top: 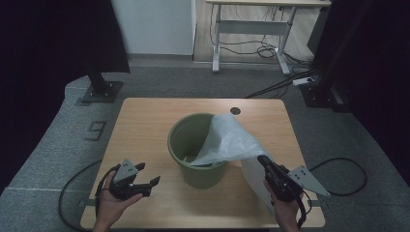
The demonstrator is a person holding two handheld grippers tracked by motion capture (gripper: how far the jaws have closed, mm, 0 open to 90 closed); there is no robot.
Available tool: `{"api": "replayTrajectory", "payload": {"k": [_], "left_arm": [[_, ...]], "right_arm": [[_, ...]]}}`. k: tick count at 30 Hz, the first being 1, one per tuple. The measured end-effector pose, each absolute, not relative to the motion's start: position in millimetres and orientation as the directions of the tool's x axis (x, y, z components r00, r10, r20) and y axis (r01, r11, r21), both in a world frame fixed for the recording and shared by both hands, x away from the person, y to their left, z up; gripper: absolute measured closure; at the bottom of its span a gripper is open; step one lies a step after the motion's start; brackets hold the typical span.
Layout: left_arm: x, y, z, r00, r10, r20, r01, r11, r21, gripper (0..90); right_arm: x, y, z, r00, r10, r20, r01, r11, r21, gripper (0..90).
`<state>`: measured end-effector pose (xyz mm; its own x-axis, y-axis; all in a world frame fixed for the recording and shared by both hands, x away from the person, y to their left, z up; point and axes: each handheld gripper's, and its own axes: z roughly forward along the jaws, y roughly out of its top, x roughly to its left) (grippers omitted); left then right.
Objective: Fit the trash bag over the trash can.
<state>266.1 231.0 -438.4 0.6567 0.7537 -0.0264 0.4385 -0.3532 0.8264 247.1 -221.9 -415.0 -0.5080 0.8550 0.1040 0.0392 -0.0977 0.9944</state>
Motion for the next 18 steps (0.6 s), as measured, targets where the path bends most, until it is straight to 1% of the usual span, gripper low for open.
{"api": "replayTrajectory", "payload": {"k": [3,6,12,18], "left_arm": [[265.9,229.9,-433.6,0.695,0.713,-0.088,0.434,-0.319,0.842,28.6],[266.2,229.5,-428.3,0.713,0.691,-0.119,0.429,-0.296,0.853,28.5],[263.3,223.3,-404.8,0.746,0.656,-0.117,0.385,-0.282,0.879,28.7],[270.0,200.1,-384.8,0.772,0.63,-0.085,0.352,-0.312,0.882,28.8]], "right_arm": [[251.1,-217.0,-412.3,-0.527,0.844,0.098,0.034,-0.094,0.995,88.9],[252.0,-215.8,-411.2,-0.538,0.837,0.098,0.035,-0.093,0.995,88.9],[252.5,-217.5,-406.2,-0.547,0.831,0.104,0.037,-0.1,0.994,88.9],[258.1,-207.1,-395.2,-0.571,0.816,0.091,0.044,-0.081,0.996,88.9]]}}
